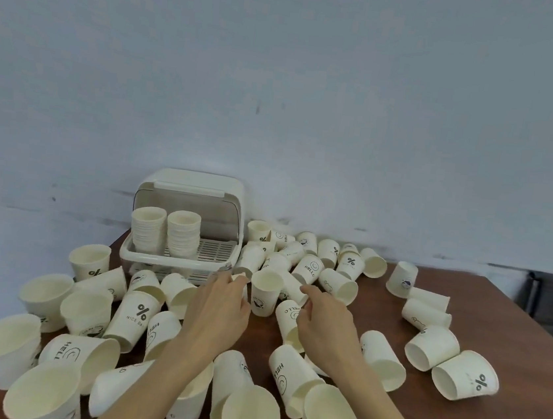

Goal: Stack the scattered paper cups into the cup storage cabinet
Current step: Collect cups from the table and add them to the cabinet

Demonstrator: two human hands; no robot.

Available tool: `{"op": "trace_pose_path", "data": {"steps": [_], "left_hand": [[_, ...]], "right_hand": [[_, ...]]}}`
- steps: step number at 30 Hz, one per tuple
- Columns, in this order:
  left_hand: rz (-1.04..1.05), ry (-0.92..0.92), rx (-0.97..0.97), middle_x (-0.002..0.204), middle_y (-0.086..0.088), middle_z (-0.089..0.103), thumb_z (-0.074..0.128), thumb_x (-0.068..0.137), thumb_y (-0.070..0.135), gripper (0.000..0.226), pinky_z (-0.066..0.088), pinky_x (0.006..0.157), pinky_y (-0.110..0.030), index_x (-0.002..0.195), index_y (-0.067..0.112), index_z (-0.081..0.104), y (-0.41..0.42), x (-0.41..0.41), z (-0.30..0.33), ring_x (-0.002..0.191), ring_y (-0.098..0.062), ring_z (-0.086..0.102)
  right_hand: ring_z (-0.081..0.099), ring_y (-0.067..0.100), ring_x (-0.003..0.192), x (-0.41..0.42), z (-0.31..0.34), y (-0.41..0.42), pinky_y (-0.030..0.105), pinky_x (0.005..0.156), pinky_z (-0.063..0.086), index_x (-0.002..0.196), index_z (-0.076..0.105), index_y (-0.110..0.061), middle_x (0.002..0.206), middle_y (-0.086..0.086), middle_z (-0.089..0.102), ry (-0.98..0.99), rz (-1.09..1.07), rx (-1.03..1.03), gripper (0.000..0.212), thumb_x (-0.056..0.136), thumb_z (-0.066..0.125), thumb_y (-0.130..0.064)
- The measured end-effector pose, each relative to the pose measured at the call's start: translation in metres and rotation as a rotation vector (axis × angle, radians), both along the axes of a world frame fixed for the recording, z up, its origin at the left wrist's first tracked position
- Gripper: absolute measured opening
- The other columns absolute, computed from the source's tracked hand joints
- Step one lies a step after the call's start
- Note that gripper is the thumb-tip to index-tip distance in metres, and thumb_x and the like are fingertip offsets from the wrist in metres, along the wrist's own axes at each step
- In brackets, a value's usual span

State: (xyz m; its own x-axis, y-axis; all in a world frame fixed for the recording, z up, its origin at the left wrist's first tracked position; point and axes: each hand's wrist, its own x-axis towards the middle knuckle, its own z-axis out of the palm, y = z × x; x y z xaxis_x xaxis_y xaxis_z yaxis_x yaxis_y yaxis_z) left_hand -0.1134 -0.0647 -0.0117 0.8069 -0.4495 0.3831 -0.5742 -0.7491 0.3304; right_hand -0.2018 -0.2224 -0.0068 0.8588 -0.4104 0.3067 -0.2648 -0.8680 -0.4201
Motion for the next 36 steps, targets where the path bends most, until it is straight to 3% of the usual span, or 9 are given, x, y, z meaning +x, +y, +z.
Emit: {"op": "trace_pose_path", "data": {"steps": [5, 11, 18, 20, 23, 26, 31, 36], "left_hand": [[-0.047, 0.025, 0.079, 0.119, -0.003, 0.055, 0.045, 0.091, 0.023, 0.039, 0.047, 0.084, -0.036, 0.130, 0.022, 0.052, -0.021, 0.013, 0.003, 0.108, -0.023, 0.053], [-0.058, 0.100, 0.267, 0.121, -0.006, 0.060, 0.044, 0.089, 0.022, 0.041, 0.045, 0.084, -0.036, 0.129, 0.020, 0.051, -0.058, 0.027, 0.006, 0.108, -0.027, 0.056], [-0.033, 0.121, 0.431, 0.118, -0.010, 0.057, 0.043, 0.091, 0.019, 0.030, 0.044, 0.080, -0.035, 0.118, 0.014, 0.054, -0.081, 0.040, 0.005, 0.107, -0.029, 0.057], [-0.024, 0.109, 0.467, 0.120, -0.011, 0.056, 0.045, 0.091, 0.019, 0.030, 0.045, 0.083, -0.034, 0.119, 0.012, 0.054, -0.083, 0.044, 0.004, 0.109, -0.028, 0.056], [-0.021, 0.086, 0.522, 0.120, -0.012, 0.056, 0.048, 0.090, 0.017, 0.031, 0.045, 0.084, -0.033, 0.119, 0.009, 0.056, -0.086, 0.048, 0.002, 0.109, -0.029, 0.057], [-0.058, 0.034, 0.585, 0.117, -0.012, 0.058, 0.052, 0.090, 0.016, 0.028, 0.044, 0.082, -0.033, 0.116, 0.008, 0.057, -0.087, 0.053, 0.003, 0.107, -0.028, 0.057], [-0.133, -0.089, 0.623, 0.107, -0.008, 0.062, 0.052, 0.088, 0.010, 0.022, 0.034, 0.072, -0.031, 0.108, 0.013, 0.059, -0.086, 0.065, 0.008, 0.098, -0.027, 0.061], [-0.150, -0.167, 0.534, 0.100, -0.007, 0.062, 0.046, 0.092, 0.009, 0.017, 0.027, 0.067, -0.032, 0.101, 0.015, 0.059, -0.070, 0.084, 0.019, 0.090, -0.027, 0.060]], "right_hand": [[0.057, 0.018, 0.095, -0.006, -0.002, -0.016, 0.033, 0.078, 0.046, 0.138, 0.046, -0.026, 0.096, -0.005, 0.062, 0.000, -0.031, 0.017, 0.049, 0.090, 0.042, -0.016], [0.062, 0.021, 0.092, -0.013, 0.001, -0.038, 0.039, 0.082, 0.050, 0.125, 0.054, -0.023, 0.094, -0.003, 0.065, 0.019, -0.067, 0.051, 0.038, 0.089, 0.042, -0.014], [0.059, 0.026, 0.105, 0.001, 0.001, -0.056, 0.037, 0.083, 0.049, 0.138, 0.046, -0.022, 0.116, 0.005, 0.062, 0.097, -0.105, 0.070, 0.048, 0.091, 0.040, -0.013], [0.056, 0.027, 0.104, 0.014, 0.002, -0.060, 0.036, 0.082, 0.048, 0.138, 0.047, -0.022, 0.113, 0.004, 0.058, 0.111, -0.105, 0.085, 0.048, 0.091, 0.041, -0.013], [0.052, 0.025, 0.088, 0.039, 0.001, -0.063, 0.036, 0.076, 0.047, 0.119, 0.055, -0.013, 0.087, -0.002, 0.051, 0.109, -0.100, 0.112, 0.035, 0.088, 0.040, -0.008], [0.058, 0.029, 0.097, 0.076, -0.006, -0.068, 0.040, 0.080, 0.049, 0.117, 0.057, -0.008, 0.101, 0.008, 0.064, 0.082, -0.085, 0.120, 0.033, 0.088, 0.041, -0.010], [0.060, 0.030, 0.092, 0.143, -0.007, -0.081, 0.037, 0.077, 0.048, 0.112, 0.059, -0.005, 0.100, 0.012, 0.064, 0.072, -0.086, 0.115, 0.029, 0.088, 0.044, -0.009], [0.058, 0.029, 0.104, 0.200, -0.014, -0.091, 0.035, 0.077, 0.044, 0.120, 0.059, -0.007, 0.113, 0.012, 0.064, 0.227, -0.074, 0.026, 0.035, 0.089, 0.044, -0.011]]}}
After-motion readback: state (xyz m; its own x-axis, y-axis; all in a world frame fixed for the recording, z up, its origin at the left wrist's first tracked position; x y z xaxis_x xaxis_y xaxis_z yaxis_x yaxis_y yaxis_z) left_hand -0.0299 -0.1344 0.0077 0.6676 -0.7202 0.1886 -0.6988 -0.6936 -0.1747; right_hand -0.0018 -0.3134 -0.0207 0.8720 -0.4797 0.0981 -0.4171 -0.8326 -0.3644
